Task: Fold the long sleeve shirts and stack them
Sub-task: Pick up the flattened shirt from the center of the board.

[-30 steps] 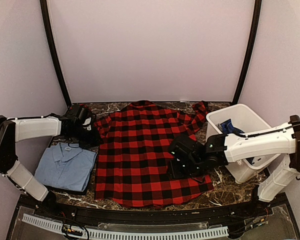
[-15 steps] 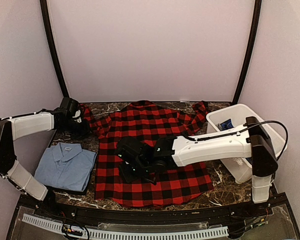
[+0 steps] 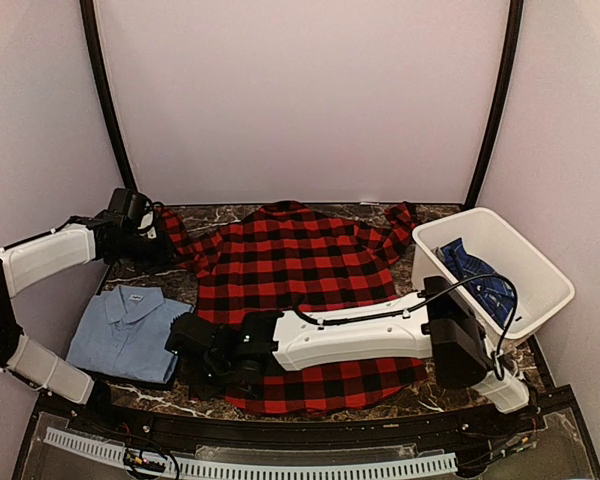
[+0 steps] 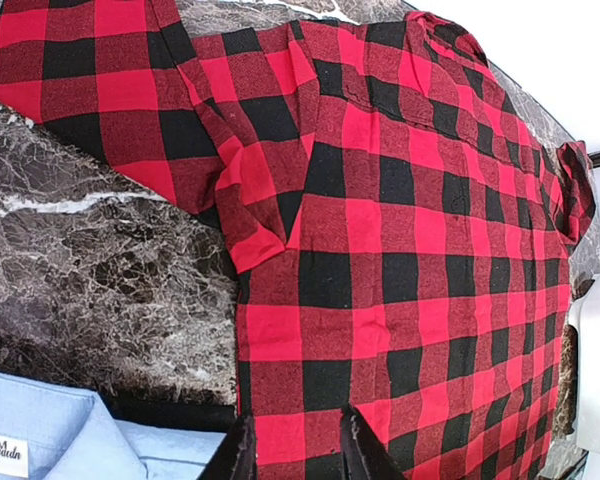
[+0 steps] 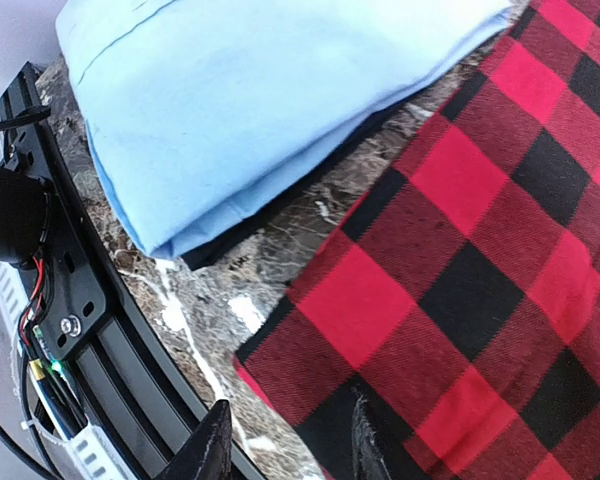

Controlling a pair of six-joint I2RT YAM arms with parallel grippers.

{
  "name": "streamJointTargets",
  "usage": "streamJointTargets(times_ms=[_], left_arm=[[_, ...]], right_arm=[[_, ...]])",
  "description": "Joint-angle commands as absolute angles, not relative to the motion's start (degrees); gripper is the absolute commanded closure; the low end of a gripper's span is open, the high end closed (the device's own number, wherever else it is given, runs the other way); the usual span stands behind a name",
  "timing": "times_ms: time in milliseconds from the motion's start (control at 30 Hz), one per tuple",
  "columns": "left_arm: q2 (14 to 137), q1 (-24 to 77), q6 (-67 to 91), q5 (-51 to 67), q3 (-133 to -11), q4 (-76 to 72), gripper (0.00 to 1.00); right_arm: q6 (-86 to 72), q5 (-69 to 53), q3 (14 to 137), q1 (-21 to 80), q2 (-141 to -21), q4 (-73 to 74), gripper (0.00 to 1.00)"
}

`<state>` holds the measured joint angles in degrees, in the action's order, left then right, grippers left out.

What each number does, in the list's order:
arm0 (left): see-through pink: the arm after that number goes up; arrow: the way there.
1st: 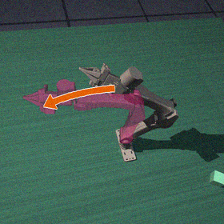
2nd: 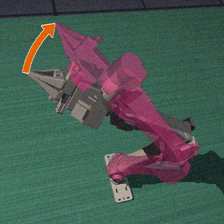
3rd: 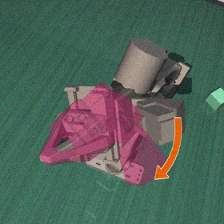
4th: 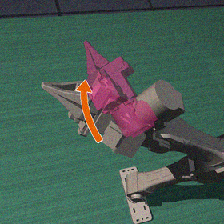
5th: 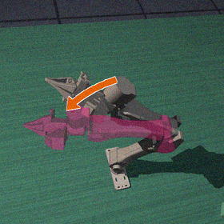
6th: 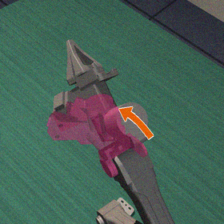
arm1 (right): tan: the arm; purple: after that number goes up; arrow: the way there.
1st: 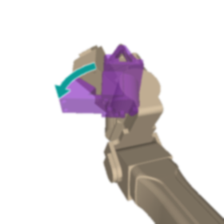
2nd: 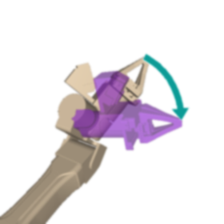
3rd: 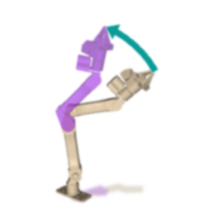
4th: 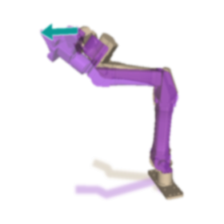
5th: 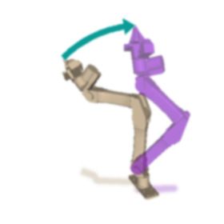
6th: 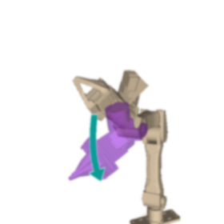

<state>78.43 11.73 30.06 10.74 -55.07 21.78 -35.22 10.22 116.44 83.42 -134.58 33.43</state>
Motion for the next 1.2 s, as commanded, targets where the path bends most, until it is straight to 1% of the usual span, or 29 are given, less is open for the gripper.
streamJointTargets(times_ms=[0, 167, 533, 933, 1067, 1167], left_arm=[[76.34, 11.26, 28.59, 11.45, -56.44, 24.52, 0.72], [76.23, 11.25, 28.07, 11.67, -56.77, 25.98, 0.72], [75.15, 11.08, 25.66, 11.29, -58.46, 30.55, 0.72], [75.84, 10.99, 23.5, 10.94, -59.58, 32.14, 0.72], [75.49, 10.86, 23.6, 10.98, -59.2, 32.01, 0.72], [74.9, 10.75, 23.8, 11.06, -58.8, 31.82, 0.72]], right_arm=[[-35.27, 9.31, 122.64, 84.83, -138.72, 35.08, 0.62], [-37.12, 11.41, 130.56, 85.81, -143.75, 37.94, 0.62], [-41.37, 16.16, 133.54, 86.53, -149.47, 36.66, 0.63], [-44.59, 21.24, 137.1, 88.59, -154.25, 42.1, 0.62], [-44.26, 22.76, 140.27, 89.2, -155.69, 46.61, 0.66], [-43.61, 23.95, 140.26, 89.2, -155.48, 49.78, 0.7]])
